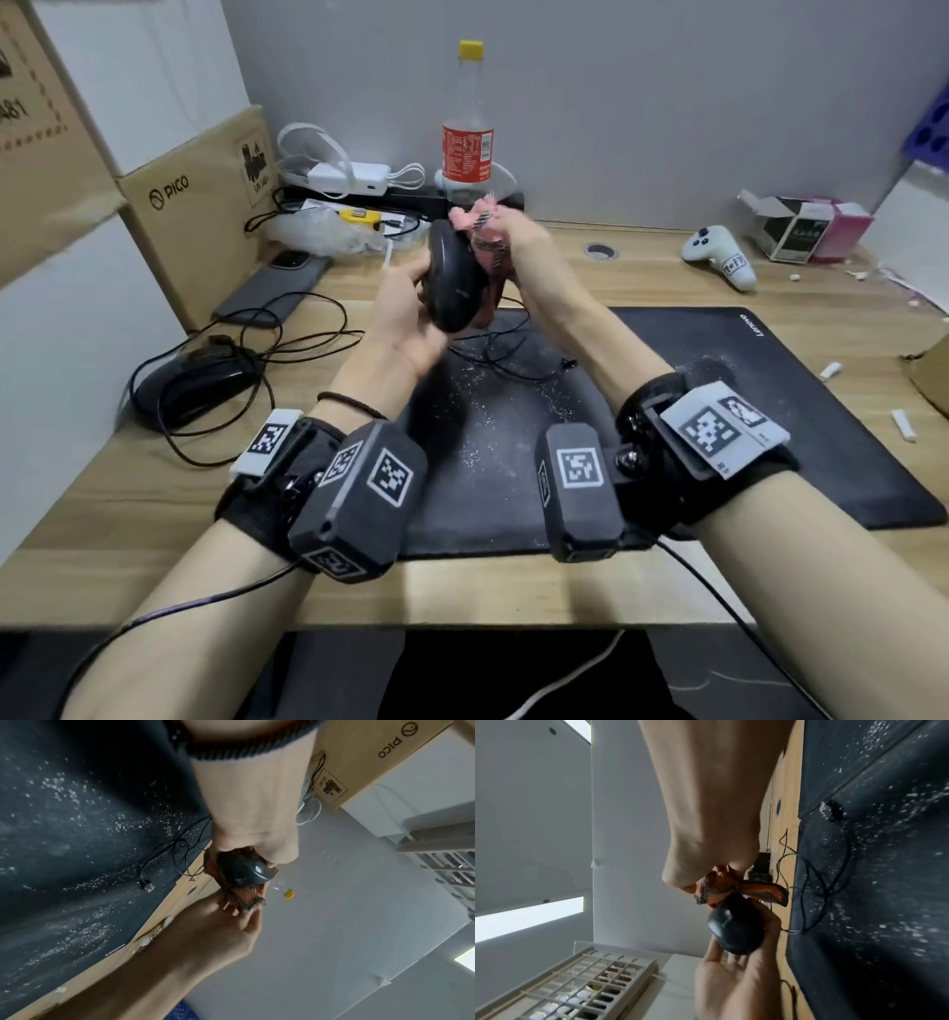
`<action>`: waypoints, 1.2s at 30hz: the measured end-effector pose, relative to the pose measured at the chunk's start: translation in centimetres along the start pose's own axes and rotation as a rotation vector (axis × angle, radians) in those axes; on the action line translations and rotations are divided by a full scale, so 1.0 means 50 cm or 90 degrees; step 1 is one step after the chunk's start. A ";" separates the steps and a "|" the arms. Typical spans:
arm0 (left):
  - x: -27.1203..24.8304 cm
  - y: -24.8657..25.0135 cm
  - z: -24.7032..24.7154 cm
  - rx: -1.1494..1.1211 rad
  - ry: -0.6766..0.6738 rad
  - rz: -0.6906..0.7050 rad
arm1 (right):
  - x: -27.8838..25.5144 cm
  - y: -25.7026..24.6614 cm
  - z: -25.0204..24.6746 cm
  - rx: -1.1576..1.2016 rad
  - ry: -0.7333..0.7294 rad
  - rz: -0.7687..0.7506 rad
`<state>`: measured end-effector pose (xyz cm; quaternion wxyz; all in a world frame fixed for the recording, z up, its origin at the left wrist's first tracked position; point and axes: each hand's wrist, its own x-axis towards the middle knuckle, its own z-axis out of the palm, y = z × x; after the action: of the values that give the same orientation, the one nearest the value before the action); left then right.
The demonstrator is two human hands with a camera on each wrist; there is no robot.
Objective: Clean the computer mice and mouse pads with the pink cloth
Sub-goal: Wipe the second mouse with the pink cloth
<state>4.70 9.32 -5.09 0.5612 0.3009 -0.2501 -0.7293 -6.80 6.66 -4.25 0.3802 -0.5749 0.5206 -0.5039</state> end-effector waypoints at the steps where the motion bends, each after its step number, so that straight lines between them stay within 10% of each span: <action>1: 0.004 0.001 -0.001 -0.002 0.001 0.003 | -0.010 0.008 0.003 -0.035 -0.001 -0.010; 12: 0.037 0.015 -0.027 -0.038 0.015 -0.049 | -0.085 -0.029 -0.016 -0.174 -0.194 -0.123; 19: 0.017 0.007 -0.027 -0.059 0.070 -0.035 | -0.032 -0.058 0.003 0.222 0.085 -0.055; 27: -0.001 -0.006 -0.007 -0.042 0.024 0.000 | -0.033 -0.007 0.012 -0.068 0.159 -0.111; 36: 0.003 -0.004 -0.008 0.016 0.026 0.024 | -0.045 -0.010 -0.013 -0.252 0.011 -0.070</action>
<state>4.81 9.23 -5.53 0.5764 0.3180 -0.2531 -0.7090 -7.20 9.00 -4.03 0.2275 -0.6617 0.5807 -0.4162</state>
